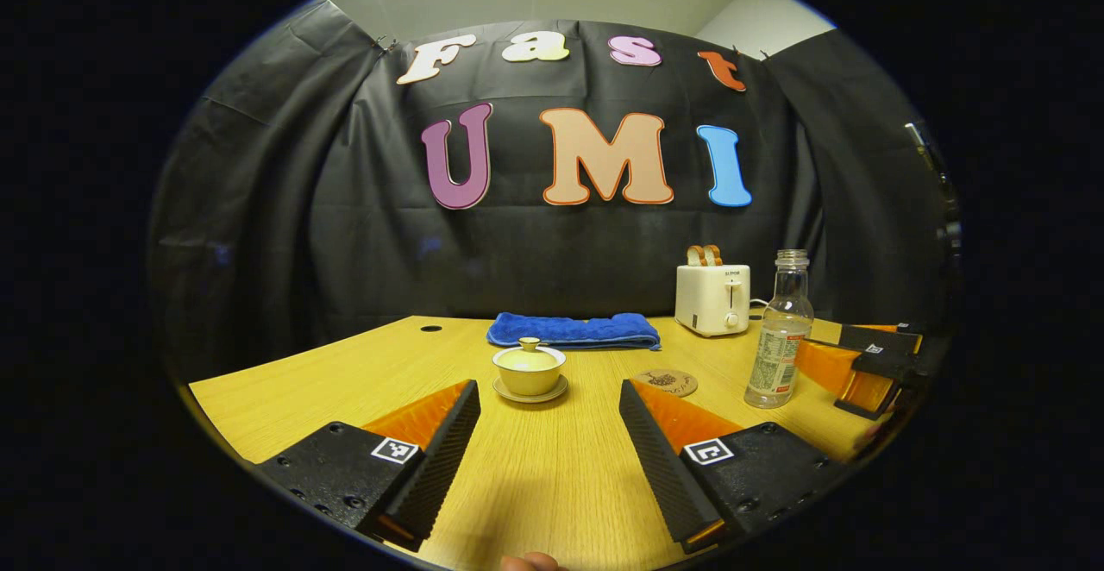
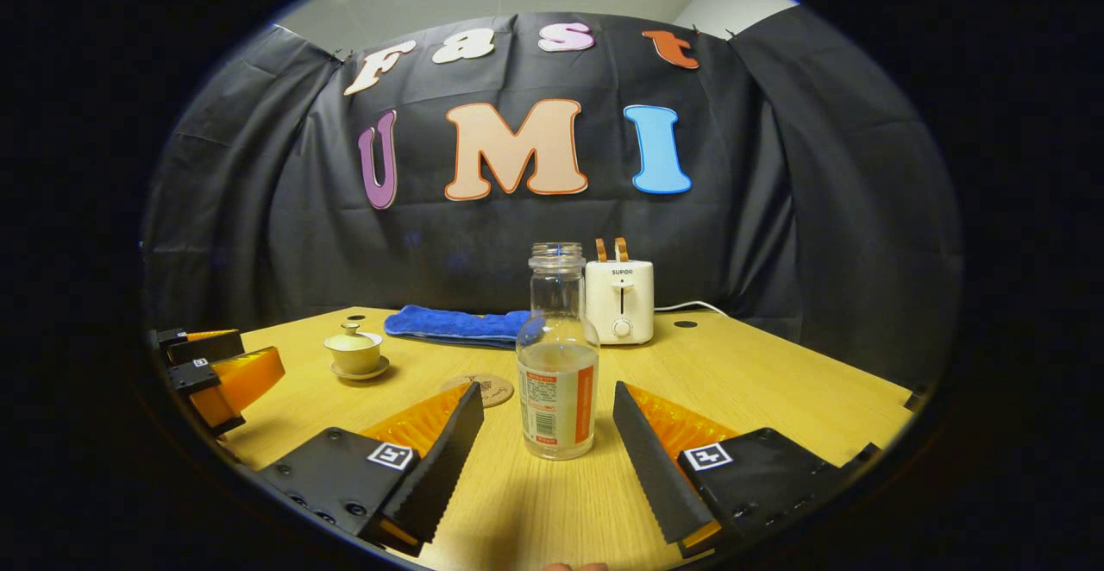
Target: Open the teacup lid with one hand, grasp the water bottle and pour water into the teacup with the other hand; after pouring, place the water bottle on the coaster and then close the teacup lid.
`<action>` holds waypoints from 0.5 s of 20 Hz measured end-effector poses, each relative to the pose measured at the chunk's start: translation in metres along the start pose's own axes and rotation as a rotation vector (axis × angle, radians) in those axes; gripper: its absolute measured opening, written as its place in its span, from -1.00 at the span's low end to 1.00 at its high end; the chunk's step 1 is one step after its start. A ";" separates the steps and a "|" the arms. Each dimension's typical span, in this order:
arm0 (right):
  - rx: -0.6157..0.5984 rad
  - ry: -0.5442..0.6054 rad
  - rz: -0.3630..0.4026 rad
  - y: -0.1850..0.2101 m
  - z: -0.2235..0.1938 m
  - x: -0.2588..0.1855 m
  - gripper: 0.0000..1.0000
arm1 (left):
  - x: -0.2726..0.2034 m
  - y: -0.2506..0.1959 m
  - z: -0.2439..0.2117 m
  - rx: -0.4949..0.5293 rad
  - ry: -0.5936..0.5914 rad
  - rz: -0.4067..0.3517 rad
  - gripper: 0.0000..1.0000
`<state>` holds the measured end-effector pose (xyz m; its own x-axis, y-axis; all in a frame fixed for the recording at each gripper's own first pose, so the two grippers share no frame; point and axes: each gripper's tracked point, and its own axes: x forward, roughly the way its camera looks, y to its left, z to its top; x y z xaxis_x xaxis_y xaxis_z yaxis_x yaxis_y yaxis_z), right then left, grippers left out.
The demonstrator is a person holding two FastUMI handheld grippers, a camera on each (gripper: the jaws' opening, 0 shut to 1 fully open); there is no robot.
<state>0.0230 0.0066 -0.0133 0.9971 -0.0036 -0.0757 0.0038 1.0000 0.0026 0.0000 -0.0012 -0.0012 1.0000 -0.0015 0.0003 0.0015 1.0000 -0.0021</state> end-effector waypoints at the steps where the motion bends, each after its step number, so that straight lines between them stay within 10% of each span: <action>1: 0.002 0.014 0.000 0.001 -0.003 0.004 0.92 | 0.000 0.000 0.000 0.000 -0.001 -0.001 0.91; 10: -0.010 -0.026 -0.008 0.002 0.004 0.007 0.90 | 0.044 0.003 -0.003 -0.016 0.038 -0.026 0.91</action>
<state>0.0299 0.0090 -0.0098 0.9987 -0.0116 -0.0494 0.0112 0.9999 -0.0076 0.0440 0.0020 -0.0043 0.9989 -0.0278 -0.0369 0.0272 0.9995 -0.0187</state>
